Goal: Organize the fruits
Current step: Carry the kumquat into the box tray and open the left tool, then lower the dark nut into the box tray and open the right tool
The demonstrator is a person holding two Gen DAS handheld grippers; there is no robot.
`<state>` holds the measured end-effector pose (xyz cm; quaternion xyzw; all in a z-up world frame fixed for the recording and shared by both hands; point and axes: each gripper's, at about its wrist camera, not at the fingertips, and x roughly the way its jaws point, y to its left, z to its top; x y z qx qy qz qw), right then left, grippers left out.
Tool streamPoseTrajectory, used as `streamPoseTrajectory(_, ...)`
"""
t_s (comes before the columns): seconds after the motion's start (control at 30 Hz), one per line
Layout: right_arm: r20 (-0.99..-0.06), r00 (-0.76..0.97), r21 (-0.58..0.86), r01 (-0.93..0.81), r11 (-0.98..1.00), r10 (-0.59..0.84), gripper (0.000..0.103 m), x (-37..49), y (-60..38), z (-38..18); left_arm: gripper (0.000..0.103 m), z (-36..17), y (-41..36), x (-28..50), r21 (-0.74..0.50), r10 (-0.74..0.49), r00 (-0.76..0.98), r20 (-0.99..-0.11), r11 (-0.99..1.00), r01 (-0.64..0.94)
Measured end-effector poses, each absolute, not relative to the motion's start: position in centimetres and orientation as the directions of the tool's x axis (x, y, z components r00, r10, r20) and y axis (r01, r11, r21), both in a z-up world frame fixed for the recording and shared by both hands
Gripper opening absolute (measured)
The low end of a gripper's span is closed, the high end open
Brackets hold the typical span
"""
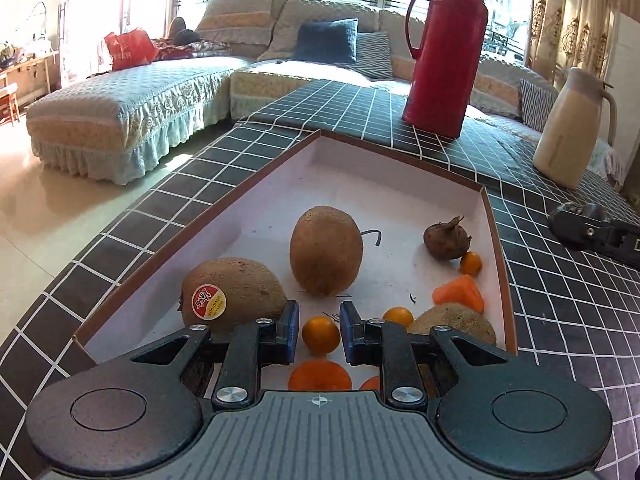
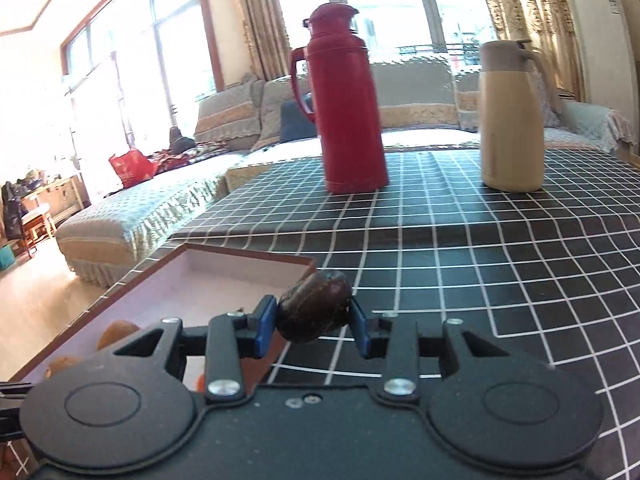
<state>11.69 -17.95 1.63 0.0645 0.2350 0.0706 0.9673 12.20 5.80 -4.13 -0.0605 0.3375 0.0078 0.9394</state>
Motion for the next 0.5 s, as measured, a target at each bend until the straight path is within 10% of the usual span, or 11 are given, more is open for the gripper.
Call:
streamPoseTrajectory(0.27, -0.471, 0.825, 0.153, -0.273, 0.950, 0.313, 0.038, 12.6, -12.8, 1.0, 0.024, -3.0, 6.0, 9.6, -0.071, -0.030, 0.786, -0.617, 0.997, -0.018)
streamPoseTrajectory(0.4, -0.507, 0.796, 0.123, -0.312, 0.942, 0.330, 0.038, 13.5, -10.9, 0.3, 0.096, -1.8, 6.2, 7.8, -0.015, 0.017, 0.829, -0.558, 0.999, -0.031)
streamPoseTrajectory(0.5, -0.527, 0.784, 0.108, -0.322, 0.940, 0.329, 0.038, 13.8, -10.1, -0.5, 0.103, -0.8, 6.3, 6.4, 0.089, 0.102, 0.864, -0.492, 0.994, -0.066)
